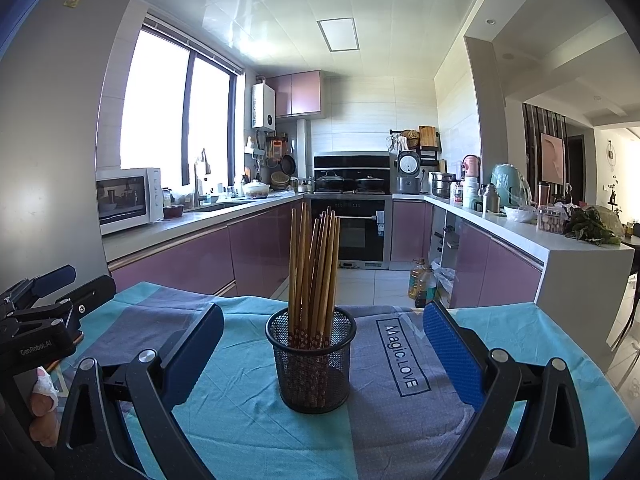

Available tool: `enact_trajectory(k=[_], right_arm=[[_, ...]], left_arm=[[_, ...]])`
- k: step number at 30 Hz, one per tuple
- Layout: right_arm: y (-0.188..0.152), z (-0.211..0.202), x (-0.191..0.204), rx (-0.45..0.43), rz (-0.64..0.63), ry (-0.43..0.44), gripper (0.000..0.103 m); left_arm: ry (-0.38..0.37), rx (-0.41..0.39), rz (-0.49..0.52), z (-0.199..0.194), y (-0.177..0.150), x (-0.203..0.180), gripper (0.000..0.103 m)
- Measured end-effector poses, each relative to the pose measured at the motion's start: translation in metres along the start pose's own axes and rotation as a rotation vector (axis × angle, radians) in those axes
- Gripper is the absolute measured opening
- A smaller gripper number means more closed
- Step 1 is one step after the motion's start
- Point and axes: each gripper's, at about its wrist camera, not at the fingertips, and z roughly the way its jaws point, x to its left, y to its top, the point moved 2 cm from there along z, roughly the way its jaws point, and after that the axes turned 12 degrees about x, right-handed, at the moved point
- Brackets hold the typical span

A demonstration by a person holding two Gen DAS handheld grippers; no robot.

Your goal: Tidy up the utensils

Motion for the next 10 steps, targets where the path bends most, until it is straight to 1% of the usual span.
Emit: enact_trajectory(k=[3,5,6,7,10], right_arm=[[-0.001,0.002,-0.003,0.009,0.004,-0.001,0.097],[-0.003,0.007,-0.011,0.030,0.016,-0.005,0.097],[-0.005,0.012,-0.017,0.052,0.020,-0.022,0.097],[-0.007,0.017,-0.024,0.078,0.024,-0.035,0.097],[-0.018,0.046,-0.057,0.219,0.053,-0.097,0.097]], left_arm=[[-0.004,0.015,0.010,0.003,0.000,-0.001,0.097],[-0.009,0.051,0.013,0.010,-0.002,-0.001,0.097],[-0.006,0.064,0.008,0.013,-0.003,0.001,0.097],[-0.005,0.073,0.002,0.016,-0.004,0.003,0.097],[0.005,0.129,-0.014,0.029,-0.006,0.012,0.097]])
